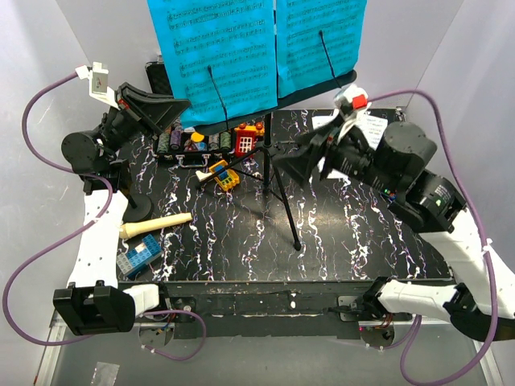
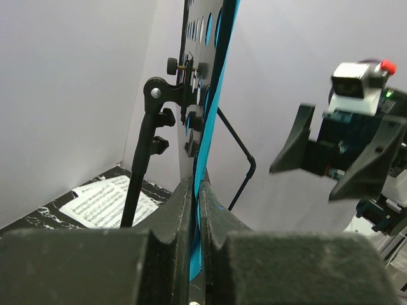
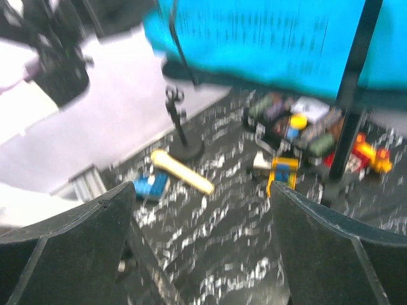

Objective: Pack up the instrument practice props
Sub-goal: Pick up the sheet music from the music stand.

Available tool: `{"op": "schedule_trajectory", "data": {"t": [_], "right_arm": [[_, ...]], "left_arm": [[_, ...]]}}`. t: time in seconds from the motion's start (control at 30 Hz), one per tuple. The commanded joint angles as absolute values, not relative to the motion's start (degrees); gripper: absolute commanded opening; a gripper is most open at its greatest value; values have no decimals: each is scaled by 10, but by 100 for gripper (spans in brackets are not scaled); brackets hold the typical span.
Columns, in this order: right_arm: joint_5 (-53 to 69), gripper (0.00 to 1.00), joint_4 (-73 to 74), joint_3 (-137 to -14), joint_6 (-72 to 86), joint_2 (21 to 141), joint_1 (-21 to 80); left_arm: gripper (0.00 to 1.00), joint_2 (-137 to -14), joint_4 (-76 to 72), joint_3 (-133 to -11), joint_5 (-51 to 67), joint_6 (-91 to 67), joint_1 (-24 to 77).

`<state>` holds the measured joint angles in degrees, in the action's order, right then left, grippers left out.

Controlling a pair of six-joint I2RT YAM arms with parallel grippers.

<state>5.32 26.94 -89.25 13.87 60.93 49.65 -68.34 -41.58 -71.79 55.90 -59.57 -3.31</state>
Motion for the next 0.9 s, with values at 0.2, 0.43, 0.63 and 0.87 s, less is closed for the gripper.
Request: {"op": "schedule_trajectory", "data": {"t": [0.2,0.43,0.63,0.87], "right_arm": [[37,95,205,-1143,113,778,505],[23,93,196,-1217,108,865,519],[20,91,180,-1264,112,913,528],[21,85,184,-1293,110,937,530]], "left_arm": [[5,-663,-432,-695,568,-615,-29],[2,-661,-440,-688,570,-619,-26],[0,-664,-432,-695,577,-613,-17],[0,-665,-430,-693,577,-610,-11]]}}
